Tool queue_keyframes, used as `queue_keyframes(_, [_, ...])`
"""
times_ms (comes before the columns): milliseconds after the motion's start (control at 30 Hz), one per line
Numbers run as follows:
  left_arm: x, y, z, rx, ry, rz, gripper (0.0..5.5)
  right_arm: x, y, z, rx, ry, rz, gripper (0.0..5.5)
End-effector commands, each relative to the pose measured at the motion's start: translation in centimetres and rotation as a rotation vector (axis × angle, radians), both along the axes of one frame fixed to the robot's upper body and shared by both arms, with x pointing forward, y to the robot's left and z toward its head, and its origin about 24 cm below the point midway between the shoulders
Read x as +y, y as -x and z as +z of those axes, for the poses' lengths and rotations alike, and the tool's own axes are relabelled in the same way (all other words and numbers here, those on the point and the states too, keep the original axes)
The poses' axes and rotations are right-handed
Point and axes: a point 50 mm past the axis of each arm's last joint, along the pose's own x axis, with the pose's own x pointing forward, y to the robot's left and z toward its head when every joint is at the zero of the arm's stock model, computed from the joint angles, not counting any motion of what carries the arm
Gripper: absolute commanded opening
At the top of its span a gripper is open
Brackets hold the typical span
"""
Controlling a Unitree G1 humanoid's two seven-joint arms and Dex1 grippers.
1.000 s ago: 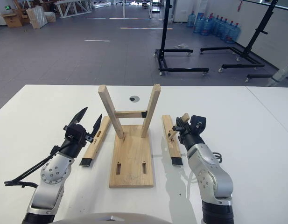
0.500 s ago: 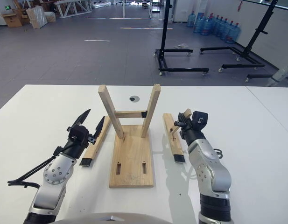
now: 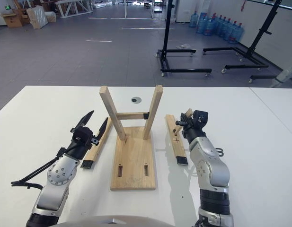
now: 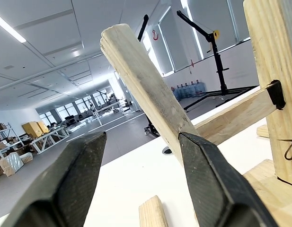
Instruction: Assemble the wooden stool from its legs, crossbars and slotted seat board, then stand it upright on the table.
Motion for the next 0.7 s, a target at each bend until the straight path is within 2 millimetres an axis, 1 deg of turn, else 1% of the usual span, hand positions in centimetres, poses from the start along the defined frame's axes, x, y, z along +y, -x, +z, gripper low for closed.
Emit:
queue_keyframes(33, [0.1, -0.1, -0.2, 0.004, -0.009, 0.001, 2.78, 0.0, 0.3, -1.7, 0.093, 0.04, 0.037, 0.39])
queue_keyframes(133, [0.2, 0.0, -0.3, 0.006, -0.011, 0.006, 2.78, -0.2, 0.9, -2.2, 0.117, 0.062, 0.066, 0.39])
queue_keyframes(300, [0.4, 0.0, -0.4, 0.007, -0.017, 0.017, 2.78, -0.8, 1.8, -2.3, 0.112, 0.081, 0.094, 0.39])
queue_keyframes(533, [0.3, -0.1, -0.6, 0.008, -0.019, 0.025, 2.78, -0.3, 1.7, -2.8, 0.129, 0.144, 0.143, 0.39])
queue_keyframes(700, [0.2, -0.1, -0.9, 0.016, -0.016, 0.026, 2.78, -0.7, 2.0, -3.9, 0.149, 0.188, 0.161, 0.39])
